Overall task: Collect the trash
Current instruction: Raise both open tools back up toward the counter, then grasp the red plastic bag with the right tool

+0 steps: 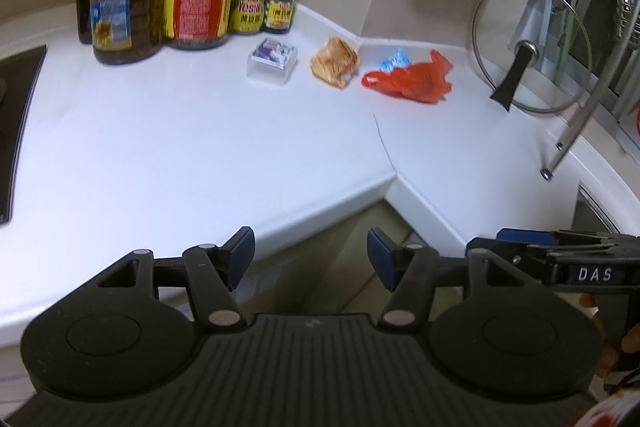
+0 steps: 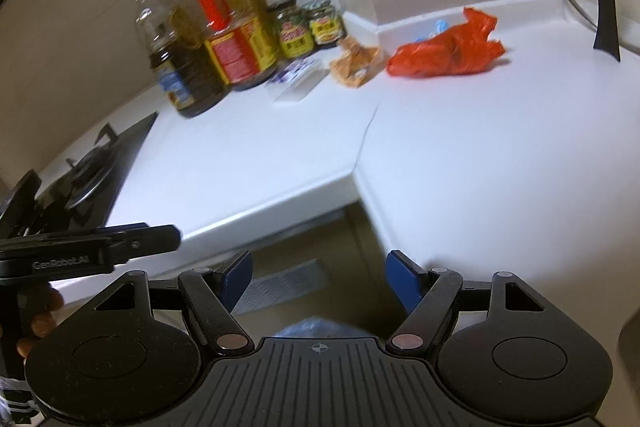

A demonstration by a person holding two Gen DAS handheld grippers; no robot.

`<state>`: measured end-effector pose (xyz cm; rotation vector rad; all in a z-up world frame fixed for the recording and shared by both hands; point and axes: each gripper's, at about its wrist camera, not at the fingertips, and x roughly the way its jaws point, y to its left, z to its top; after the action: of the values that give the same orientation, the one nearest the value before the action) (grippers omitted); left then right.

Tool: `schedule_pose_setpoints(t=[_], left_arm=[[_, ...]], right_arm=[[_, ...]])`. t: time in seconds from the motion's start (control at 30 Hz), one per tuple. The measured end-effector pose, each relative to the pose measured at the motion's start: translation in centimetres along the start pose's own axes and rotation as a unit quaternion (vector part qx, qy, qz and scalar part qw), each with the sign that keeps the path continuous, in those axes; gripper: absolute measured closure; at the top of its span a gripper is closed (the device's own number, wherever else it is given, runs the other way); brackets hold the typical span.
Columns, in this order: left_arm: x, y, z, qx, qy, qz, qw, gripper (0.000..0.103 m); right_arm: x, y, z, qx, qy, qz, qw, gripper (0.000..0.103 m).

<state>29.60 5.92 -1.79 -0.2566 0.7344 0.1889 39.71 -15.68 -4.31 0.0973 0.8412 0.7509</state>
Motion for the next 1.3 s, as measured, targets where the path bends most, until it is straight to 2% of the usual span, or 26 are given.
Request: schedule_pose_setpoints(t=[0.2, 0.63, 0.8, 0.97, 1.3], left_arm=[[2.3, 0.0, 2.8, -0.004, -0.016, 0.025, 0.9996, 0.044], [6.5, 0.4, 7.7, 0.001, -0.046, 0.074, 0.9962, 0.044], [8.4, 0.5, 9.5, 0.01, -0.056, 0.092, 0.9942, 0.037], [10.4, 0.5, 10.6, 0.022, -0.057, 0.106, 0.9925, 0.037], [13.5, 0.6, 12.0, 0.034, -0.047, 0.127, 0.9902, 0.031]], right_arm=[[1.8, -4.2, 4.2, 0.013, -0.023, -0.02, 0.999, 0.029], [6.0, -13.1, 12.4, 0.112, -0.082, -0.034, 0.99, 0.029], [8.5, -15.9, 15.1, 0.157, -0.103, -0.035, 0.982, 0.029], [10.4, -17.9, 16.7, 0.2, -0.123, -0.039, 0.971, 0.021], [13.9, -18.9, 18.0, 0.249, -0.121, -0.04, 0.96, 0.02]])
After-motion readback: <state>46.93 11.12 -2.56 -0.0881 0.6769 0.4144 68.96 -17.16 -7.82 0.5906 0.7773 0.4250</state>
